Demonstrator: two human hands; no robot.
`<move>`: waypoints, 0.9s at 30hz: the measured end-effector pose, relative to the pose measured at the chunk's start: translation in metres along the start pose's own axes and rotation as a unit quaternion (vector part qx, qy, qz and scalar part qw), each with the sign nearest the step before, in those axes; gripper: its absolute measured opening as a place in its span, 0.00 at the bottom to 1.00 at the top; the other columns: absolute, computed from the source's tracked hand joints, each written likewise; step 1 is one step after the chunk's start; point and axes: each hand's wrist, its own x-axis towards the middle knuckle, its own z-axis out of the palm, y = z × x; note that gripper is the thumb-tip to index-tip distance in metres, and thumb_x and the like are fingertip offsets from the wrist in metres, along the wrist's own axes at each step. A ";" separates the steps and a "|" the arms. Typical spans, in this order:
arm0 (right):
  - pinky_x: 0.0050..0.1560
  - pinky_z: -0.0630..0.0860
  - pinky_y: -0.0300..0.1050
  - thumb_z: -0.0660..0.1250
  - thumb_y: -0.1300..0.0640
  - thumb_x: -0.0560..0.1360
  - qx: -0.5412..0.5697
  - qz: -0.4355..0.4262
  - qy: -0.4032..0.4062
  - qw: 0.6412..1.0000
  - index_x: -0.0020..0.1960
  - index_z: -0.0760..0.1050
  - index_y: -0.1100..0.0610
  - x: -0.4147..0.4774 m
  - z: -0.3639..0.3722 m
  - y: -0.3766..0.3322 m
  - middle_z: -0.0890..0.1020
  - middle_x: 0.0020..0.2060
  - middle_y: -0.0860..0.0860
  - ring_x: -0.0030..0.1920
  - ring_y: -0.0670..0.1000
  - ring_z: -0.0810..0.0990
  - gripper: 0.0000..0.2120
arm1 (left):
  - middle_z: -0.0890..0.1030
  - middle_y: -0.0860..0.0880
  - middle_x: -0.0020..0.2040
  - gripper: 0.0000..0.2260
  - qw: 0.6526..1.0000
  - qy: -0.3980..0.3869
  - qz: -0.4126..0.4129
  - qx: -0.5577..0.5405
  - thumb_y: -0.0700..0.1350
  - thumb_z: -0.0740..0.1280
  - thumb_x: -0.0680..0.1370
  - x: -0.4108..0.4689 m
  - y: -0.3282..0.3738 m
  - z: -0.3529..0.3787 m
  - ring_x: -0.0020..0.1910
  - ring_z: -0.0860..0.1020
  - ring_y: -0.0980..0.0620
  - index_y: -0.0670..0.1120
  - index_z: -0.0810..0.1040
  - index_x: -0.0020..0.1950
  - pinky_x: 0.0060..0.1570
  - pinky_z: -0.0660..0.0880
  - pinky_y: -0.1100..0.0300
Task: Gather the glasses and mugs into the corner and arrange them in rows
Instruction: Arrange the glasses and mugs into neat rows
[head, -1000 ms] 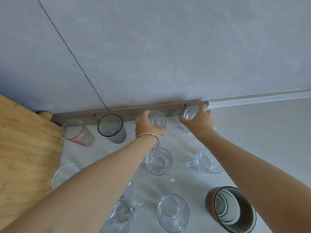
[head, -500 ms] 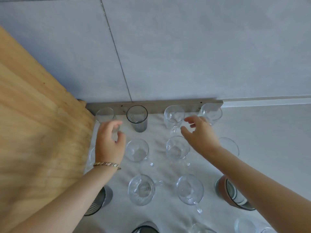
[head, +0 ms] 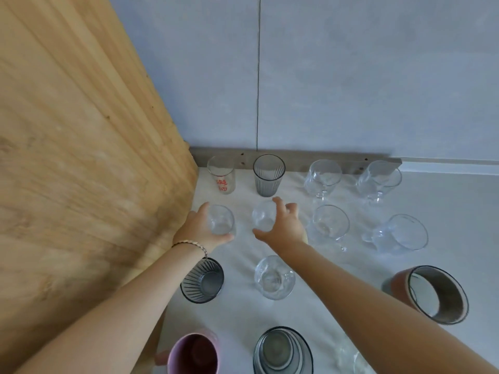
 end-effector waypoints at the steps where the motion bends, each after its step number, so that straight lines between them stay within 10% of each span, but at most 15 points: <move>1: 0.52 0.78 0.49 0.72 0.47 0.69 0.020 0.019 0.014 1.000 0.73 0.54 0.51 0.001 0.002 0.000 0.62 0.66 0.55 0.55 0.59 0.79 0.40 | 0.68 0.48 0.68 0.44 1.000 -0.002 -0.012 -0.004 0.61 0.74 0.61 0.004 0.001 0.001 0.64 0.73 0.47 0.54 0.58 0.72 0.60 0.73 0.53; 13: 0.49 0.69 0.38 0.76 0.56 0.67 0.149 0.011 -0.012 0.989 0.72 0.58 0.51 0.013 -0.005 0.002 0.67 0.68 0.55 0.64 0.54 0.73 0.41 | 0.72 0.46 0.62 0.51 0.963 0.024 -0.146 -0.224 0.68 0.72 0.46 0.037 0.019 0.012 0.55 0.79 0.39 0.60 0.60 0.66 0.53 0.79 0.43; 27: 0.55 0.76 0.45 0.76 0.55 0.66 0.135 0.004 -0.009 0.991 0.72 0.57 0.51 0.004 0.006 -0.002 0.67 0.66 0.55 0.58 0.55 0.76 0.41 | 0.77 0.42 0.57 0.45 0.972 0.019 -0.128 -0.198 0.68 0.73 0.53 0.028 0.015 0.011 0.40 0.81 0.40 0.60 0.59 0.66 0.27 0.76 0.59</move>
